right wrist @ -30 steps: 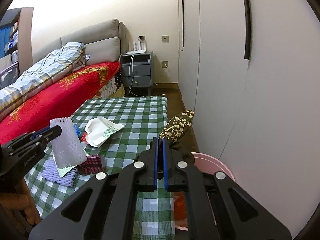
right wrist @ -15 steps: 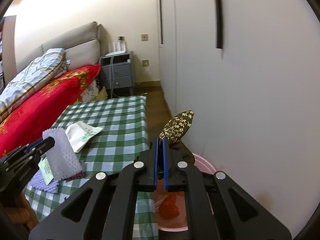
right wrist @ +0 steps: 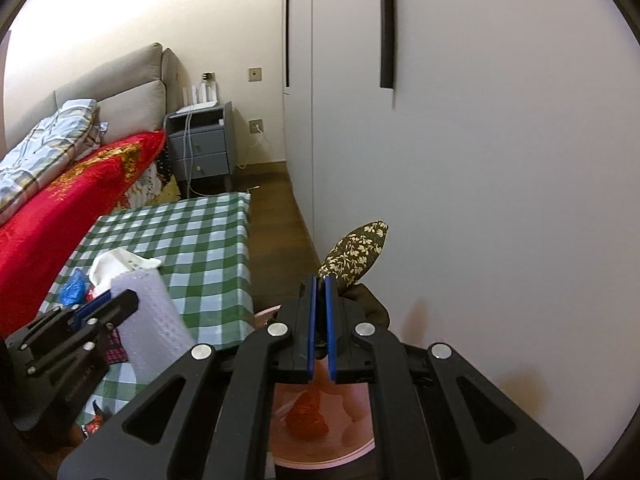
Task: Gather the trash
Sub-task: 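Carry both items over the pink bucket and open both tools to drop them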
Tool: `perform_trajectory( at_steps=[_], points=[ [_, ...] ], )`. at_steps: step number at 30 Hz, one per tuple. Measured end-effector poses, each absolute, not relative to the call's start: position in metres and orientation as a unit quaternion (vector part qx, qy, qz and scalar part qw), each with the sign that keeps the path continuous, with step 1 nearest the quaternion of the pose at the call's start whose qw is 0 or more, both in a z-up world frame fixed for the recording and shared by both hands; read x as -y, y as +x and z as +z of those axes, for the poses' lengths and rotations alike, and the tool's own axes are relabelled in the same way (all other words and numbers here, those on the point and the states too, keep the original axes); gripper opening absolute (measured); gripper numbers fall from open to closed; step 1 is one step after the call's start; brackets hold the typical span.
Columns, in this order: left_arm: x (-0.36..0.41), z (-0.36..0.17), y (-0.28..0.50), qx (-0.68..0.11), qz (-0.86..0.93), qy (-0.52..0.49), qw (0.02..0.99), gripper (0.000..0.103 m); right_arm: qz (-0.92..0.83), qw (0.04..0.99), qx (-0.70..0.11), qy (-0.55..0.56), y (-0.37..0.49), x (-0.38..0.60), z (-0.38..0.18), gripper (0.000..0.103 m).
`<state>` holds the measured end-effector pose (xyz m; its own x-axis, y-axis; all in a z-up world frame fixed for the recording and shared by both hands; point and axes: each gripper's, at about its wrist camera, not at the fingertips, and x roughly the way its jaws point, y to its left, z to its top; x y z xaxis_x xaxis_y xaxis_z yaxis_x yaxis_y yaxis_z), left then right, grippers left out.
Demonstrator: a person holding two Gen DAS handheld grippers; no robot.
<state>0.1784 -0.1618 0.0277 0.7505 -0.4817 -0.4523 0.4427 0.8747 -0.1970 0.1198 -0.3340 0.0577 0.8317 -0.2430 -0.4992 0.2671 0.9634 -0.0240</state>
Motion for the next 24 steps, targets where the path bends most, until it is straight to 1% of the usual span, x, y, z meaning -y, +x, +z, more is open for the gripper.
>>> perform_trajectory(
  at_steps=[13, 14, 15, 16, 17, 18, 20, 22, 24],
  points=[
    [0.215, -0.012, 0.196, -0.295, -0.288, -0.048, 0.910, 0.014, -0.157, 0.950, -0.268, 0.034, 0.135, 0.354, 0.046, 0.004],
    [0.219, -0.015, 0.197, -0.298, -0.293, -0.048, 0.907, 0.015, -0.159, 0.949, -0.270, 0.039, 0.136, 0.356, 0.044, 0.004],
    [0.223, -0.018, 0.198, -0.303, -0.297, -0.045, 0.904, 0.022, -0.161, 0.948, -0.272, 0.044, 0.138, 0.359, 0.043, 0.004],
    [0.226, -0.021, 0.199, -0.307, -0.298, -0.042, 0.903, 0.031, -0.162, 0.947, -0.273, 0.048, 0.139, 0.361, 0.042, 0.007],
    [0.227, -0.023, 0.199, -0.309, -0.297, -0.039, 0.902, 0.047, -0.168, 0.946, -0.273, 0.053, 0.140, 0.363, 0.041, 0.011],
    [0.227, -0.024, 0.199, -0.309, -0.296, -0.038, 0.903, 0.049, -0.174, 0.944, -0.274, 0.056, 0.141, 0.365, 0.040, 0.014],
    [0.221, -0.025, 0.200, -0.311, -0.291, -0.042, 0.904, 0.049, -0.177, 0.944, -0.271, 0.070, 0.141, 0.369, 0.040, 0.039],
    [0.214, -0.022, 0.203, -0.309, -0.285, -0.052, 0.906, 0.049, -0.182, 0.944, -0.264, 0.077, 0.140, 0.369, 0.041, 0.048],
    [0.202, -0.016, 0.201, -0.305, -0.277, -0.063, 0.909, 0.049, -0.184, 0.946, -0.255, 0.079, 0.138, 0.368, 0.045, 0.050]
  ],
)
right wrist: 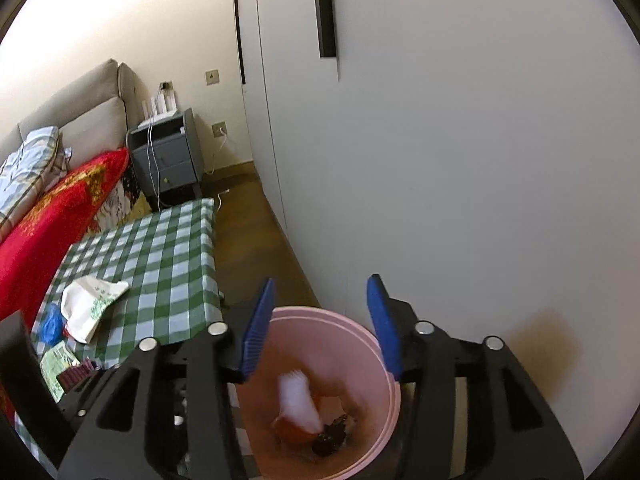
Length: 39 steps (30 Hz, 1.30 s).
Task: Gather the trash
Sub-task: 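Carry both items over the pink bucket and open both tools to drop them, then return to the table and grasp the red snack packet with the right tool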
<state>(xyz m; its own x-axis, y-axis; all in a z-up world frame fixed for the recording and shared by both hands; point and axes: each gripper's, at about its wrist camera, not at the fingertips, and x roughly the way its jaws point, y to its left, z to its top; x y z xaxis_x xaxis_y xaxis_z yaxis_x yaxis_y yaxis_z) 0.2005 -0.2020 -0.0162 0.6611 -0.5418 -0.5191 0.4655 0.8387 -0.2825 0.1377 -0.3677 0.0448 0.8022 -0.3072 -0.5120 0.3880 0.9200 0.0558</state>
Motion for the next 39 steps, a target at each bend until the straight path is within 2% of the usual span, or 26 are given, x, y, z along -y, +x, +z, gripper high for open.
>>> perform_trajectory(
  at_steps=[8, 22, 29, 39],
  points=[
    [0.162, -0.006, 0.188, -0.286, -0.241, -0.064, 0.925, 0.049, -0.146, 0.960, -0.226, 0.082, 0.127, 0.347, 0.057, 0.051],
    [0.058, 0.038, 0.153, -0.250, -0.145, -0.061, 0.955, 0.049, -0.042, 0.971, -0.225, 0.074, 0.117, 0.282, 0.053, 0.051],
    [0.011, 0.047, 0.136, -0.259, -0.085, -0.076, 0.959, 0.046, 0.046, 0.960, -0.262, 0.088, 0.111, 0.239, 0.029, 0.045],
    [-0.036, 0.070, 0.091, -0.237, -0.040, -0.093, 0.966, 0.046, 0.135, 0.943, -0.305, 0.012, 0.093, 0.159, -0.026, 0.047]
  ],
)
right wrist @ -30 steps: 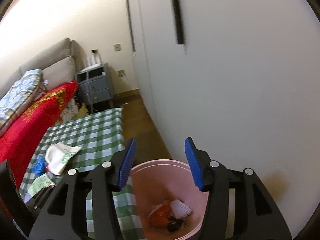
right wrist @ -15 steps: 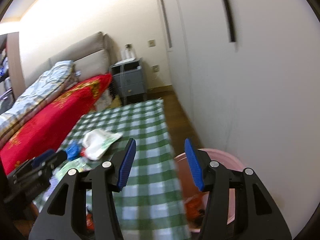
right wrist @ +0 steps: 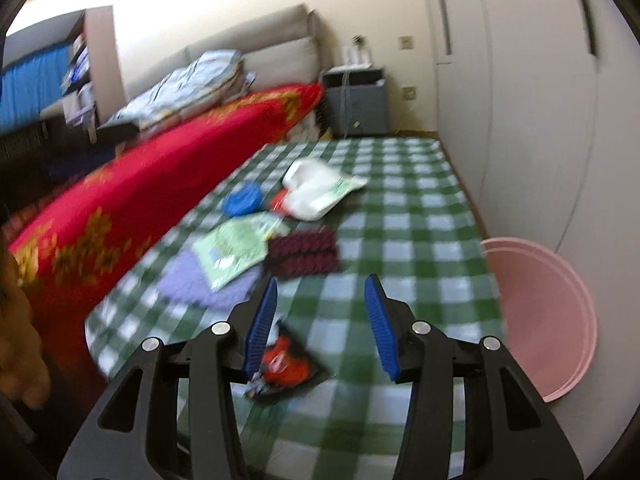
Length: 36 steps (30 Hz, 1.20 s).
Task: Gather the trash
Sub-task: 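Return to the table and grasp the red snack packet with the right tool, then grasp the dark pink patterned box with the left tool while the right tool holds the packet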
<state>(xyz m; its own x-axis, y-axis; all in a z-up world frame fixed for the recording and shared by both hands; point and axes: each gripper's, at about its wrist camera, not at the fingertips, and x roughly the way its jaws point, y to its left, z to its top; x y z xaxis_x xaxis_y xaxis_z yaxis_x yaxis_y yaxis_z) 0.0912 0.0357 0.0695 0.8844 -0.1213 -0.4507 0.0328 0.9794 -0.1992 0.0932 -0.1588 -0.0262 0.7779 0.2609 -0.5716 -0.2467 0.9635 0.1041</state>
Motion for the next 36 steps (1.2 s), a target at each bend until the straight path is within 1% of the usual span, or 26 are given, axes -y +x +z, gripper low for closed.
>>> perform_trajectory(
  at_steps=[2, 5, 11, 14, 17, 19, 23, 29, 33, 35, 36],
  points=[
    [-0.044, 0.068, 0.086, -0.236, -0.030, -0.100, 0.966, 0.046, 0.145, 0.936, -0.321, -0.002, 0.092, 0.148, -0.039, 0.053],
    [-0.054, 0.063, 0.088, -0.241, -0.016, -0.110, 0.964, 0.046, 0.150, 0.928, -0.340, -0.008, 0.093, 0.142, -0.055, 0.058],
    [-0.057, 0.056, 0.094, -0.249, -0.007, -0.117, 0.961, 0.046, 0.170, 0.905, -0.389, -0.024, 0.101, 0.130, -0.082, 0.061],
    [-0.057, 0.053, 0.097, -0.253, -0.012, -0.118, 0.960, 0.046, 0.175, 0.901, -0.396, -0.037, 0.102, 0.125, -0.089, 0.061],
    [-0.054, 0.049, 0.100, -0.256, -0.014, -0.119, 0.959, 0.046, 0.177, 0.898, -0.400, -0.041, 0.103, 0.124, -0.092, 0.059],
    [-0.052, 0.047, 0.102, -0.259, -0.015, -0.120, 0.958, 0.046, 0.184, 0.896, -0.402, -0.039, 0.104, 0.124, -0.092, 0.048],
    [-0.047, 0.043, 0.106, -0.262, -0.021, -0.121, 0.957, 0.046, 0.180, 0.900, -0.394, -0.052, 0.105, 0.123, -0.088, 0.040],
    [-0.034, 0.032, 0.117, -0.274, -0.029, -0.113, 0.955, 0.045, 0.138, 0.915, -0.378, -0.036, 0.116, 0.140, -0.074, 0.039],
    [-0.026, 0.020, 0.127, -0.290, -0.035, -0.110, 0.950, 0.037, 0.087, 0.927, -0.363, -0.018, 0.128, 0.162, -0.061, 0.039],
    [-0.020, 0.012, 0.133, -0.298, -0.039, -0.103, 0.948, 0.036, 0.070, 0.929, -0.364, -0.001, 0.136, 0.175, -0.059, 0.039],
    [-0.015, 0.007, 0.138, -0.302, -0.043, -0.100, 0.947, 0.033, 0.065, 0.929, -0.365, 0.005, 0.139, 0.179, -0.059, 0.039]
  ],
)
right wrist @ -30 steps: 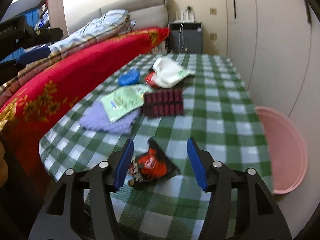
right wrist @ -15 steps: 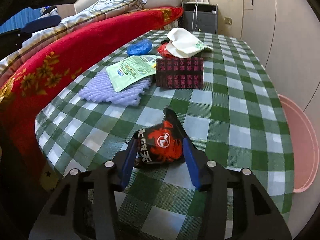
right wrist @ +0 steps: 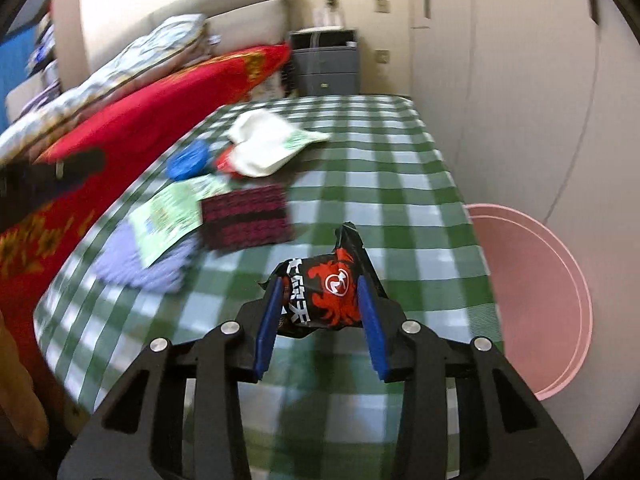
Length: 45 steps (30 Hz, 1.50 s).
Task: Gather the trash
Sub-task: 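Grasp the dark pink patterned box with the left tool while the right tool holds the packet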
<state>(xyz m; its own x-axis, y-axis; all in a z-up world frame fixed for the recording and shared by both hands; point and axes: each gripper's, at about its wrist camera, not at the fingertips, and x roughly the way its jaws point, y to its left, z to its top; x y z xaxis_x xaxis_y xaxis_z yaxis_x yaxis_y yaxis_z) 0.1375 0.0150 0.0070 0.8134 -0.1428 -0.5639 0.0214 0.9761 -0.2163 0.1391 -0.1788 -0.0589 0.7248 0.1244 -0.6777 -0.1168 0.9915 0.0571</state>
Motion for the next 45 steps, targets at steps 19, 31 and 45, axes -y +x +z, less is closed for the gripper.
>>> perform_trajectory(
  at_steps=[19, 31, 45],
  points=[
    [0.013, -0.046, 0.193, -0.363, -0.064, -0.096, 0.924, 0.033, 0.051, 0.933, -0.356, 0.029, 0.161, 0.193, -0.054, 0.039],
    [0.022, -0.049, 0.202, -0.376, -0.086, -0.097, 0.917, 0.016, 0.047, 0.935, -0.351, 0.009, 0.157, 0.191, -0.051, 0.039],
    [0.021, -0.027, 0.180, -0.353, -0.103, -0.111, 0.923, 0.010, 0.036, 0.941, -0.336, -0.007, 0.142, 0.199, -0.035, 0.039]
  ],
)
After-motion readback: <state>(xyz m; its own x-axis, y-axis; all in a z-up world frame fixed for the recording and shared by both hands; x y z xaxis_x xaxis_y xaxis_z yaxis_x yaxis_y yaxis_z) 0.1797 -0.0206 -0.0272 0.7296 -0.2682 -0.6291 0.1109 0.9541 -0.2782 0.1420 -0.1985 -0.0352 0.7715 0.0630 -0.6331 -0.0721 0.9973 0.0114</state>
